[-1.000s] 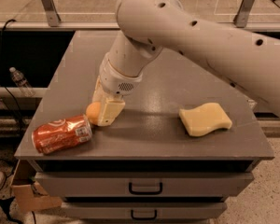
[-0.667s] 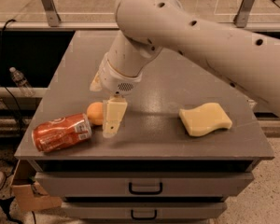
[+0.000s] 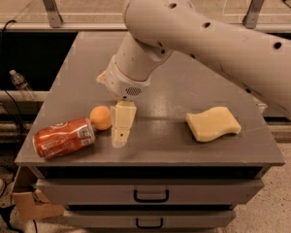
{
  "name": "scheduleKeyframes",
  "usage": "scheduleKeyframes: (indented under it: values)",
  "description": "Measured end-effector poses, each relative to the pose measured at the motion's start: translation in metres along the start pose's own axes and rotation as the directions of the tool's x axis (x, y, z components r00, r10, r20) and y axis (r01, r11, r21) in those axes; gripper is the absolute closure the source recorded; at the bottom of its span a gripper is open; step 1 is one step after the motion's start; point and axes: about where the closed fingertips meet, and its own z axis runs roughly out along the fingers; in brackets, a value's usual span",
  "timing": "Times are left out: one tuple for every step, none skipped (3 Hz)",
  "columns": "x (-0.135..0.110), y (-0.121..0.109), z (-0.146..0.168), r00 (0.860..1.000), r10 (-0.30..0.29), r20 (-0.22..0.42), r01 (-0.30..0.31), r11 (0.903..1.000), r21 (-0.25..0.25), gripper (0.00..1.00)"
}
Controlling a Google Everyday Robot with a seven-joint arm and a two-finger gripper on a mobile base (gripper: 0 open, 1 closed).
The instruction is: Move orange near coke can
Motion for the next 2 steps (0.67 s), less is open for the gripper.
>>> scheduleKeyframes:
  values:
    - [0.023,0.016,-0.014,0.999,0.048,-0.025,-0.048,0.9987,0.017,0.00]
    - [0.062,0.042,-0.026,0.990,0.119,-0.070,-0.119,0.9929,0.006,0.00]
